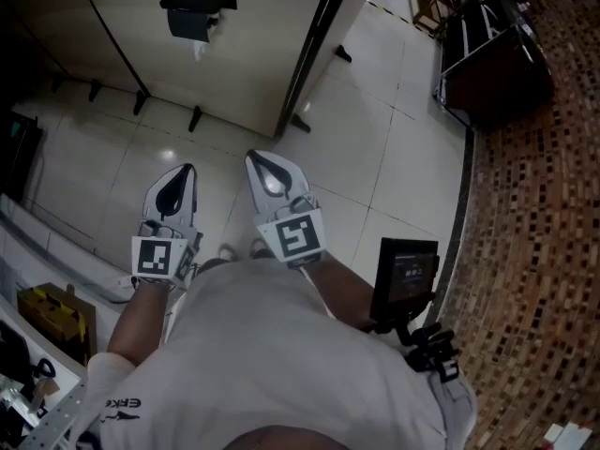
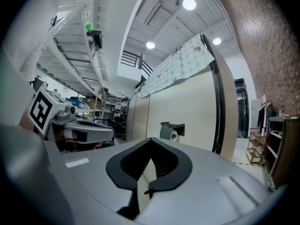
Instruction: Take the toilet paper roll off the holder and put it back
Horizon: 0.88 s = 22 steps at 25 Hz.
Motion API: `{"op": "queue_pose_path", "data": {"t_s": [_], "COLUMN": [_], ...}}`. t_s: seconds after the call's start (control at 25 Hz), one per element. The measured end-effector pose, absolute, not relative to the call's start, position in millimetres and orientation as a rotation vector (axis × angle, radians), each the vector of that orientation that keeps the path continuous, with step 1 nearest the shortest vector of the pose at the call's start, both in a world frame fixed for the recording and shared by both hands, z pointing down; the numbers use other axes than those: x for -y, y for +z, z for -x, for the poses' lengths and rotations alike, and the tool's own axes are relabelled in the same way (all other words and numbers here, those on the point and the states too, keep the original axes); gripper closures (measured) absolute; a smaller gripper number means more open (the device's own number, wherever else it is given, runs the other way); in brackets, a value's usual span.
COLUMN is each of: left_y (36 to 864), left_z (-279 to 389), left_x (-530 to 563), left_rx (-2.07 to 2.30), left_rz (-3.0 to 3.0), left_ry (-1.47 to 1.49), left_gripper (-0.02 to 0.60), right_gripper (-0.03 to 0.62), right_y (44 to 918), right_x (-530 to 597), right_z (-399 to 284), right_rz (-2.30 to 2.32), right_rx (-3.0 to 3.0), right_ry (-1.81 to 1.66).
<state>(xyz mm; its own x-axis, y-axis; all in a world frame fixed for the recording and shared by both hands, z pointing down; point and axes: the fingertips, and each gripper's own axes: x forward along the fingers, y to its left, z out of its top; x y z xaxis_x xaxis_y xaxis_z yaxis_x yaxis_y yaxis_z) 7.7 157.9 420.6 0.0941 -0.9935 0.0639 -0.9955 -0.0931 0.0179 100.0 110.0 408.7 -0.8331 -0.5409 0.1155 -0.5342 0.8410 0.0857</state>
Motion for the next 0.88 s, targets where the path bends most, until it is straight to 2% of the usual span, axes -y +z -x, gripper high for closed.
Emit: {"op": "queue_pose_path", "data": {"t_s": [0.88], "left_y": [419.4], "left_z": [3.9], "left_x": [-154.7], "left_rx": [2.044], "left_rz": [-2.261], "left_ry": [0.035], "left_gripper": [0.58], "right_gripper": [0.582], "right_y": [401.8], "right_x": [-116.4], "right_z": [-82.1], "right_rz": [-0.832], "right_rx": [2.865], "right_ry": [-0.157]}}
